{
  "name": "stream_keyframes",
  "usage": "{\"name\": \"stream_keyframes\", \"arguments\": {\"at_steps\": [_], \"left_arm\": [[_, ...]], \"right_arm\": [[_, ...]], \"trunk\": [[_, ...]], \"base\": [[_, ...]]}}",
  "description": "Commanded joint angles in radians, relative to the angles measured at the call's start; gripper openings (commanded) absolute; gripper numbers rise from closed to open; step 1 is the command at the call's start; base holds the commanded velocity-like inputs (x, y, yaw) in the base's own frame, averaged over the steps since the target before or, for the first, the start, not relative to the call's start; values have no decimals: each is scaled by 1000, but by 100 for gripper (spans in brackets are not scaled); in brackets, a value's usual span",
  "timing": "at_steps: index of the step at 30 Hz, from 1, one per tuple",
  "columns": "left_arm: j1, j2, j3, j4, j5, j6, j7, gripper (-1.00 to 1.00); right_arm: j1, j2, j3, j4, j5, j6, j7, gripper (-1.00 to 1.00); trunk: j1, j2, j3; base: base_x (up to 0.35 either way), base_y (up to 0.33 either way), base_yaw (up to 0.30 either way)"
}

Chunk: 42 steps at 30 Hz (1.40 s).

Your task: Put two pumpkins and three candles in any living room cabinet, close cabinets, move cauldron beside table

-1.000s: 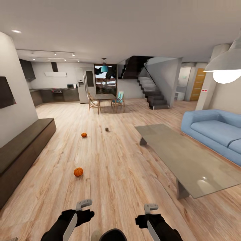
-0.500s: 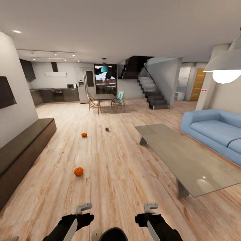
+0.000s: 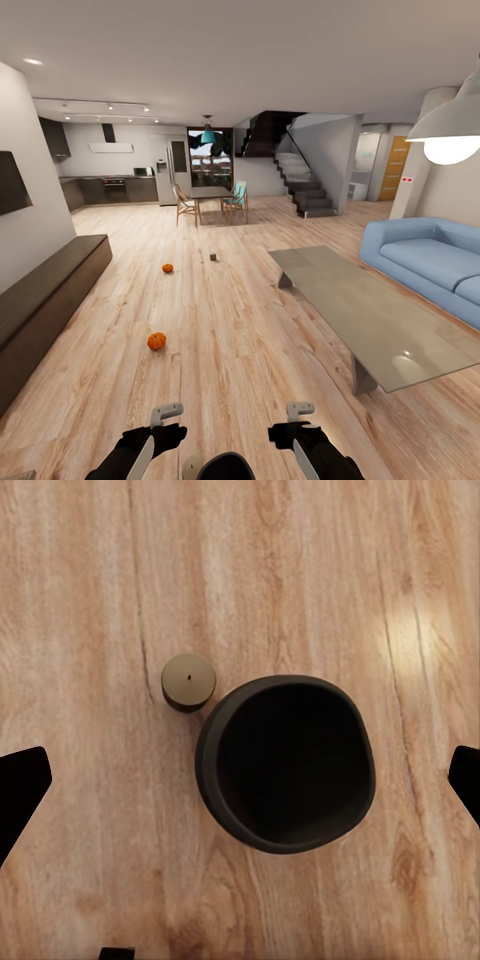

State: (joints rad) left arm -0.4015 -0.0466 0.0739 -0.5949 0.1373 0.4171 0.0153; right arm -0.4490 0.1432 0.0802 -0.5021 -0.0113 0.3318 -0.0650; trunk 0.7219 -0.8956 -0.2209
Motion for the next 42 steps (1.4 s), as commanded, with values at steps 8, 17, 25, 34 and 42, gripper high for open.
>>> {"name": "stream_keyframes", "arguments": {"at_steps": [8, 17, 25, 34, 42], "left_arm": [[0, -1, 6, -2, 10, 6, 2, 100], [0, 0, 12, -2, 11, 6, 4, 100], [-29, 4, 18, -12, 15, 12, 8, 100], [-109, 53, 18, 79, 26, 12, 8, 100], [-179, 62, 18, 86, 28, 20, 3, 100]], "right_arm": [[0, 0, 5, -2, -1, -9, -5, 100], [-165, 20, 2, 3, -39, 124, -10, 100], [-194, 20, 3, 61, -57, 118, -11, 100], [-195, 21, 4, 69, -55, 107, -12, 100], [-195, 21, 4, 72, -51, 104, -13, 100]], "trunk": [[31, -57, -26], [65, -120, -54], [96, -176, -79], [131, -239, -108], [161, -295, -133]], "base": [[0, 0, -13], [0, 0, 0], [0, 0, 0], [0, 0, 0], [0, 0, 0]]}}
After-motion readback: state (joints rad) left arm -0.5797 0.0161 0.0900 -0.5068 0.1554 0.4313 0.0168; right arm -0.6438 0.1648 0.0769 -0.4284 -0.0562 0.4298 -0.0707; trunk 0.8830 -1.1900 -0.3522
